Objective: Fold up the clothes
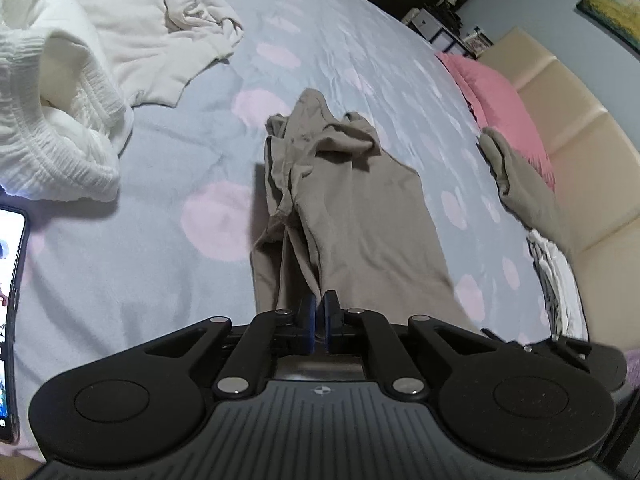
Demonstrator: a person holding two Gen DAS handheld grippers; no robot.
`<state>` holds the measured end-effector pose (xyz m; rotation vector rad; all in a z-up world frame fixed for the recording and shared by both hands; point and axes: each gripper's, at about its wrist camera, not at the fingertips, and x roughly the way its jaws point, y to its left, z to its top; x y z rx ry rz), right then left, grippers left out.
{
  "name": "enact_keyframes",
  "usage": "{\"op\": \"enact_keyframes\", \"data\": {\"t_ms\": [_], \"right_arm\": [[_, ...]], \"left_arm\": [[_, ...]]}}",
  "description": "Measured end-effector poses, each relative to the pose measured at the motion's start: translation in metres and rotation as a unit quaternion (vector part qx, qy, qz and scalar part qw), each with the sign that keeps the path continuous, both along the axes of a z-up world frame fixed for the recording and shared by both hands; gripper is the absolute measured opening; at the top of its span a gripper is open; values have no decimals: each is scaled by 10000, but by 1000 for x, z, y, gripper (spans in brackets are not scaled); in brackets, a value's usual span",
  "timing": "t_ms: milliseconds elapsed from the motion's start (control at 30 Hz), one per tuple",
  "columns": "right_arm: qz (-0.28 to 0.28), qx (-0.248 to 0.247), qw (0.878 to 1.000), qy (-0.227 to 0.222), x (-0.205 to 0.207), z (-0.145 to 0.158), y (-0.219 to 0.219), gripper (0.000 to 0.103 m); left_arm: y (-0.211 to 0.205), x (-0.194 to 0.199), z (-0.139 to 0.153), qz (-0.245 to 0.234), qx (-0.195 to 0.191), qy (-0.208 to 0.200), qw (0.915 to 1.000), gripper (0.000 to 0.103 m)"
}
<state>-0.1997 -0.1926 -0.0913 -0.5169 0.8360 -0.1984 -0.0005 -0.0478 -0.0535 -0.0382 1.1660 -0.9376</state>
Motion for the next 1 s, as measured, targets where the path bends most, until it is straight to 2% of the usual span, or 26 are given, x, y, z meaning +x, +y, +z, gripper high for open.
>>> {"op": "enact_keyframes", "data": {"t_ms": [133,300,433,600,667,700,767,867,1000], "right_arm": [[87,133,9994,312,-1,-8,2,4],[-121,351,9967,720,10,-22,-10,4],[-61,470,9949,889,13,-27,-10,4],[-261,859,9912,976,8,-20,-23,8],[-390,1023,9903,851,4,-11,-28,16],[-453,1056,9904,769,3,-7,-30,20],[-576,1077,9906,614,1,1,-35,20],[-764,1110,9900,421,3,9,-46,23],[-977,1170,9882,146,11,18,-61,24]], "left_arm": [[-5,-8,-8,-210,363,-52,9991,2],[-10,-14,-26,-349,719,-101,9968,2],[-12,-14,-28,-341,841,-144,9958,3],[-10,-21,-8,-369,1267,-752,9884,8],[-9,-22,2,-318,1171,-890,9886,18],[-9,-23,8,-280,1097,-973,9888,18],[-12,-28,17,-225,1018,-1235,9869,20],[-23,-38,33,-215,812,-1829,9795,22],[-50,-43,32,-449,545,-2102,9751,22]]}}
